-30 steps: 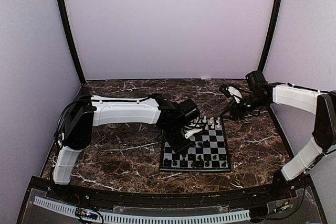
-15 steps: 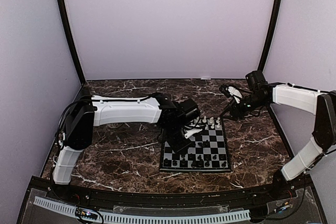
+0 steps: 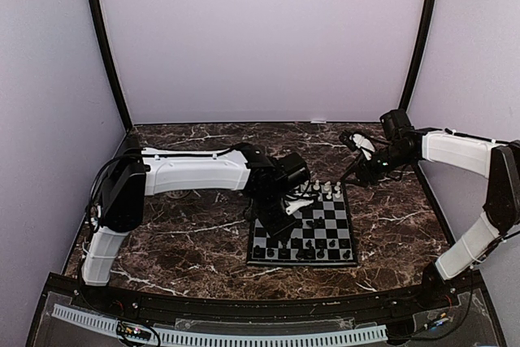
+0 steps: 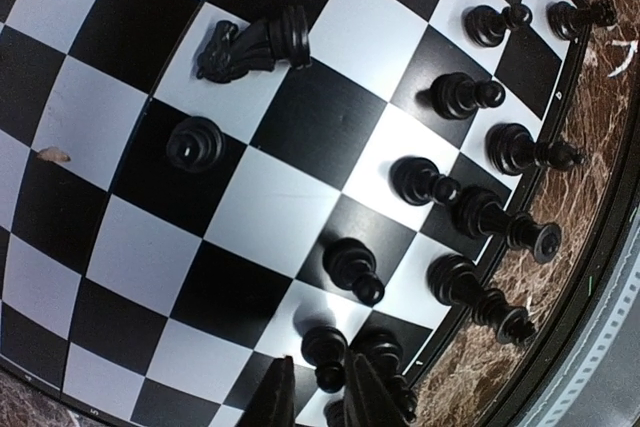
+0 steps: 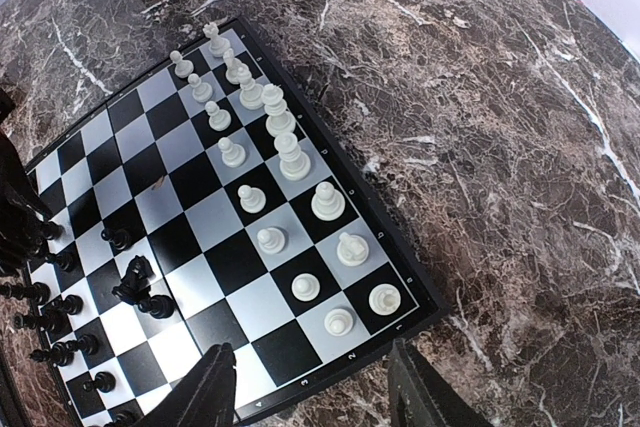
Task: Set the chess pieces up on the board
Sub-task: Place the pawn at f7.
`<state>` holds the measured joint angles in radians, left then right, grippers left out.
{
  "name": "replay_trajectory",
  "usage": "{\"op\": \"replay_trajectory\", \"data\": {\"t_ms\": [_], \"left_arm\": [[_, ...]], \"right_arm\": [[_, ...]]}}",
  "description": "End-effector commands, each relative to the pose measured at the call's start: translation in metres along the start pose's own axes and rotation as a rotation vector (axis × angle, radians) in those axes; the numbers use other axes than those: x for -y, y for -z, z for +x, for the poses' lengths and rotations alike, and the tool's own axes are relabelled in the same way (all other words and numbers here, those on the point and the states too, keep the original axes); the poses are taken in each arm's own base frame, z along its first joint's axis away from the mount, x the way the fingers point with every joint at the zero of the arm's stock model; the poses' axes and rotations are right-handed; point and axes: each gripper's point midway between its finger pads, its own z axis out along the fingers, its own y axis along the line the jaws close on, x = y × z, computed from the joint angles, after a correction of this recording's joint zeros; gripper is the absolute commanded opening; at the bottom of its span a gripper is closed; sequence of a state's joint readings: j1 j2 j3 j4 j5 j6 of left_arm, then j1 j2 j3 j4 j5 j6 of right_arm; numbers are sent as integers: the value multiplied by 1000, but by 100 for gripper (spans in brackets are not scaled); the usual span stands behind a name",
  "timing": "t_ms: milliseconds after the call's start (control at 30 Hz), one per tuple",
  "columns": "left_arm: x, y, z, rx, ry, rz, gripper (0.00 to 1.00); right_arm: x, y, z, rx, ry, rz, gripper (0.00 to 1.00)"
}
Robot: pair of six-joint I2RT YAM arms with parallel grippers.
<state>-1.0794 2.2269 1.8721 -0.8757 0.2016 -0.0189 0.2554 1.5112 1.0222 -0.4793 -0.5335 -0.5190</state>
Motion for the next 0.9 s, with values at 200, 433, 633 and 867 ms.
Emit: {"op": "replay_trajectory", "data": {"t_ms": [200, 433, 633, 867], "left_arm": [[9, 29, -13, 32, -21, 11, 24], [10, 35, -13, 32, -61, 12, 20], [7, 24, -9, 25, -52, 9, 18], [12, 27, -18, 63, -48, 34, 19]], "right_arm": [[-1, 1, -4, 0, 14, -2, 54], [-1, 1, -4, 0, 16, -1, 53], [-2, 2, -4, 1, 16, -1, 54], [-2, 1, -4, 0, 15, -3, 53]]}}
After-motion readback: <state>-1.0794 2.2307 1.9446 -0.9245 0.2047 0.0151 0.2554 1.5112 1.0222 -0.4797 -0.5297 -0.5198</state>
